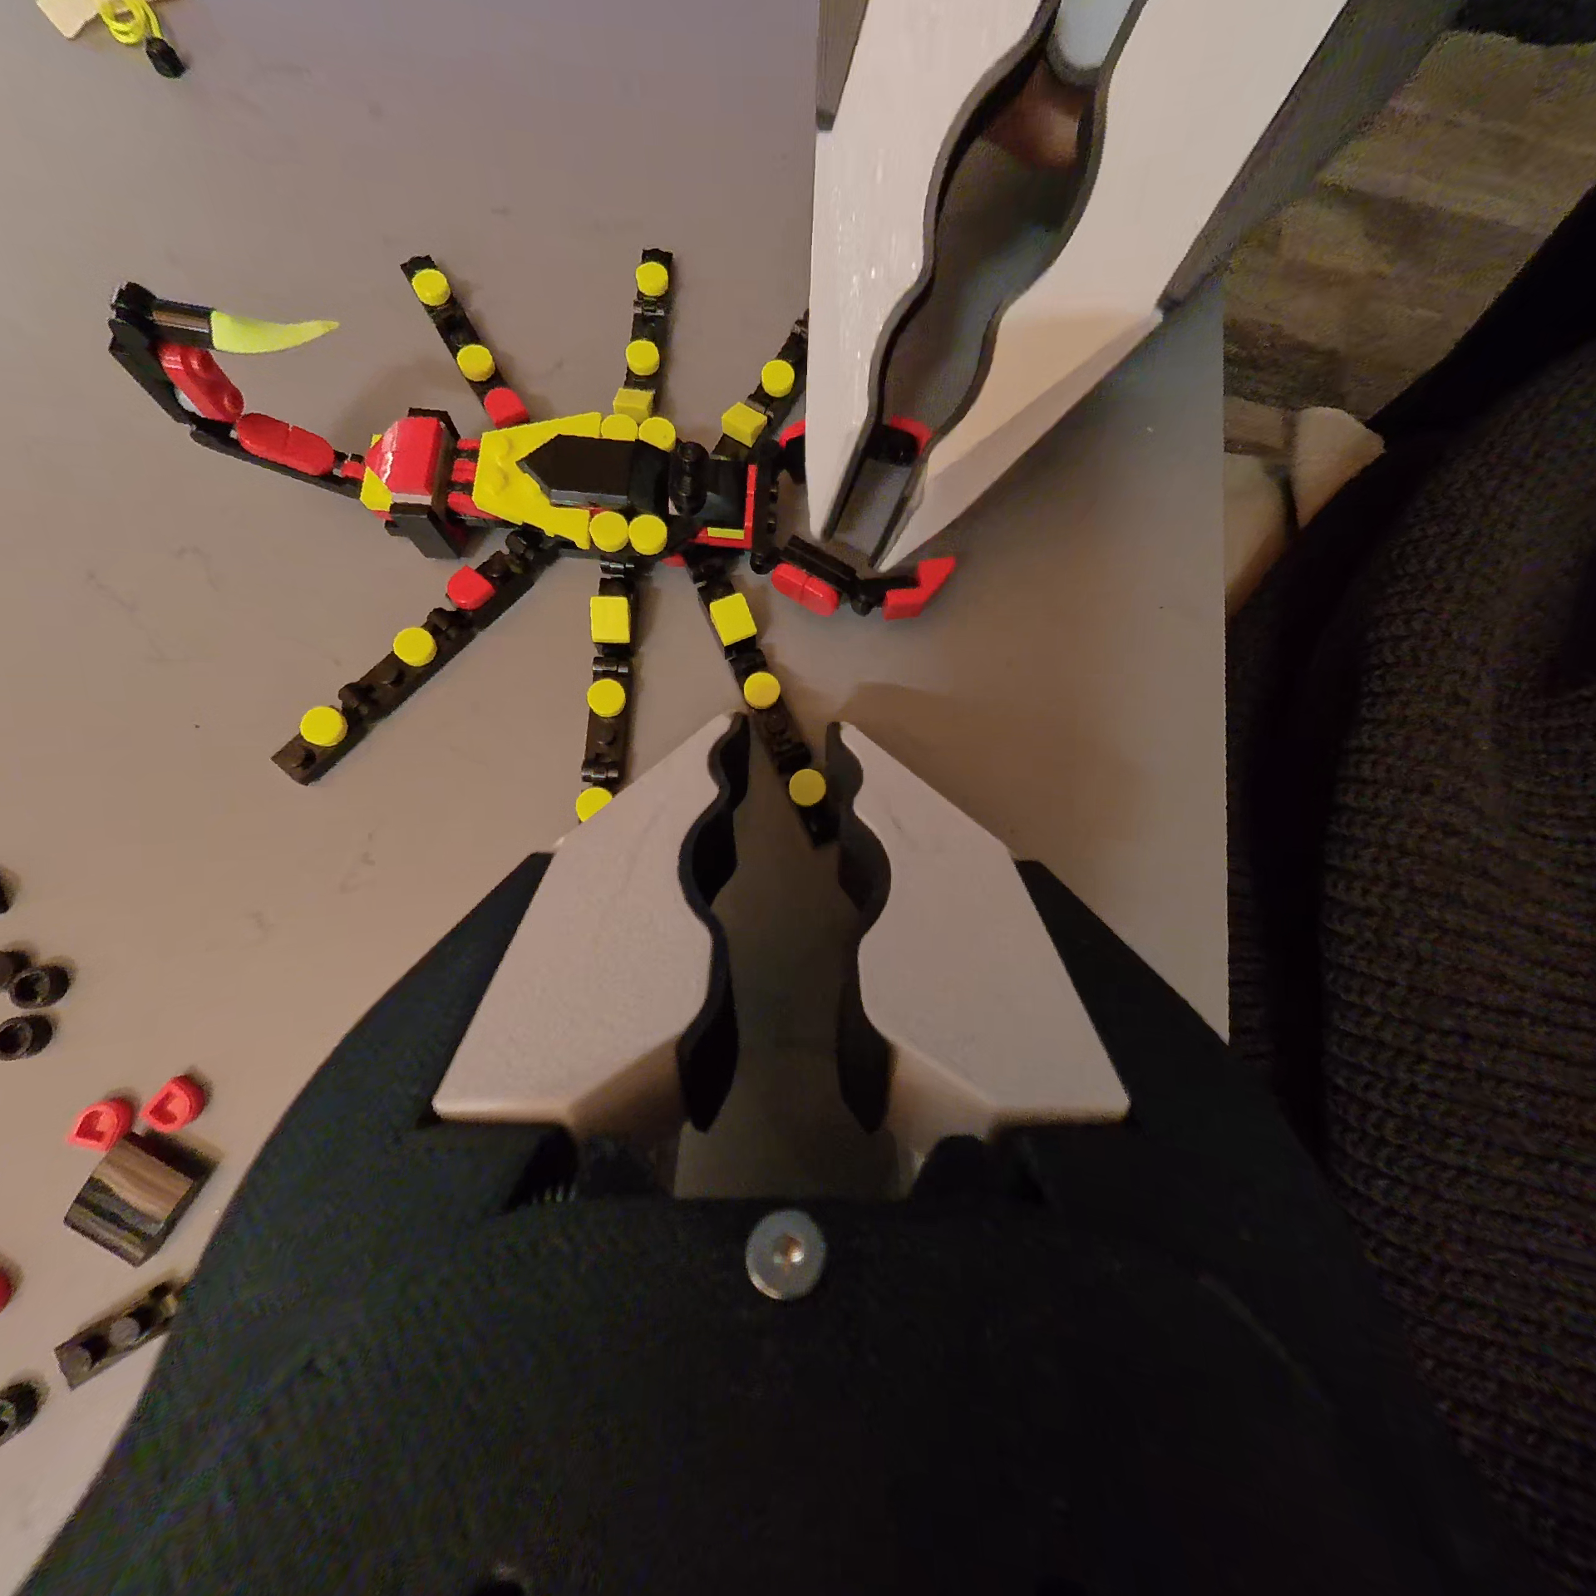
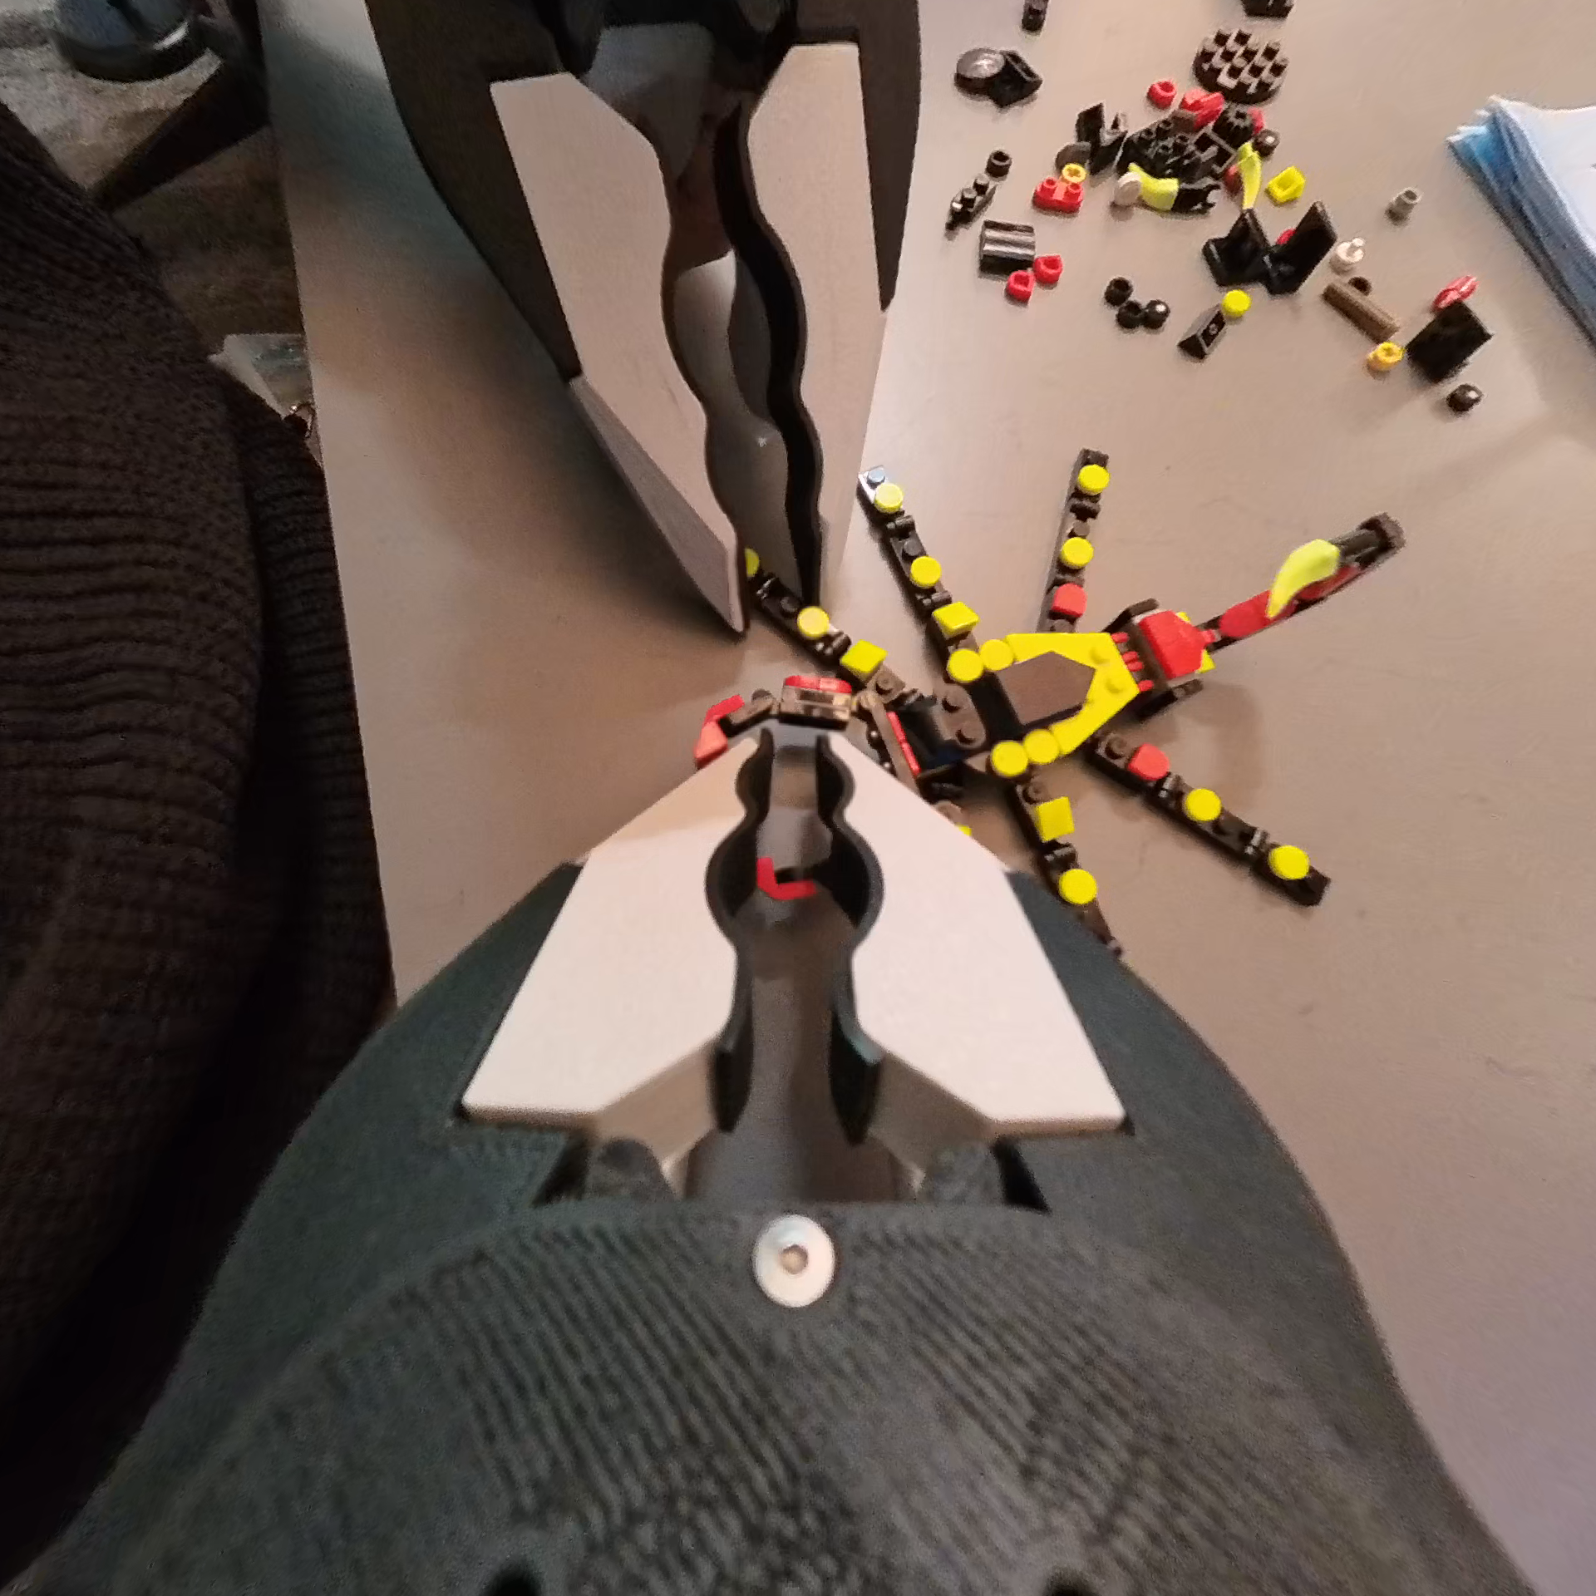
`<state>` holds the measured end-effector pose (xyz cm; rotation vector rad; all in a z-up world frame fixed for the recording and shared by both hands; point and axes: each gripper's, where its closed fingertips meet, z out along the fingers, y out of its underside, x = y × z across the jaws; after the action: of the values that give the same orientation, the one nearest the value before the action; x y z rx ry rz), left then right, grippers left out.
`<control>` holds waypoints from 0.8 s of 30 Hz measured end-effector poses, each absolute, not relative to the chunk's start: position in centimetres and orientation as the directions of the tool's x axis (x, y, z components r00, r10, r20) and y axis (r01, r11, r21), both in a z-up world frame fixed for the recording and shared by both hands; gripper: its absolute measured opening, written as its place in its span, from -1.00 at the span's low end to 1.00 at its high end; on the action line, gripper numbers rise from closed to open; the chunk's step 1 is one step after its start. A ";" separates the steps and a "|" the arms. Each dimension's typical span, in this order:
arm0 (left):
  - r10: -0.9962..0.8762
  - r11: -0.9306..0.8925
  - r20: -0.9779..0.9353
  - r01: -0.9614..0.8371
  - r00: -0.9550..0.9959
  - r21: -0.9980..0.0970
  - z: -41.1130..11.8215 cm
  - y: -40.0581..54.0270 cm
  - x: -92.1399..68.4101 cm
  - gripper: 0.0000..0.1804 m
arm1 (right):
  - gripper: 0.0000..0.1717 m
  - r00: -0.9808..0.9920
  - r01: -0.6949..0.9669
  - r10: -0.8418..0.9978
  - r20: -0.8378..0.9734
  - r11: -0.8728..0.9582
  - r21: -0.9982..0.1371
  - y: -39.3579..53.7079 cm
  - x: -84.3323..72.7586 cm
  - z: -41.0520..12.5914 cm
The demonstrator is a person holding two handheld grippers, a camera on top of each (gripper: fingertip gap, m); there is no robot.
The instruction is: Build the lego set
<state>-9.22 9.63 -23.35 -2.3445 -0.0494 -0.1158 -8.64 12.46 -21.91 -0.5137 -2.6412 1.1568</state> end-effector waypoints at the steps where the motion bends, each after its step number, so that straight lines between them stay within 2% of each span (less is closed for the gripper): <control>1: 0.000 -0.701 0.089 0.063 0.996 -0.711 -23.4 9.6 -9.3 -0.80 | -0.89 -0.917 0.222 0.395 0.059 0.628 -0.746 12.7 -8.7 -21.7; 6: -0.013 -0.664 0.061 0.037 0.998 -0.747 -22.5 9.7 -9.4 -0.73 | -0.81 -0.876 0.179 0.458 0.148 0.596 -0.783 15.8 -10.4 -19.8; 10: -0.034 -0.611 0.081 0.044 0.996 -0.790 -21.4 10.5 -8.9 -0.66 | -0.71 -0.884 0.237 0.464 0.053 0.545 -0.804 16.9 -10.2 -19.7; 14: -0.052 -0.610 0.080 0.032 0.995 -0.791 -21.5 11.1 -8.2 -0.63 | -0.57 -0.921 0.250 0.389 0.002 0.597 -0.762 16.0 -8.6 -21.3; 24: -0.064 -0.649 0.037 -0.014 0.997 -0.761 -22.3 11.6 -7.7 -0.52 | -0.56 -0.935 0.207 0.354 0.023 0.597 -0.775 15.5 -8.1 -21.0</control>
<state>-7.71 11.63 -22.31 -2.2766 0.0534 -0.0753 -8.11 15.47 -20.99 -0.4695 -2.6477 1.2522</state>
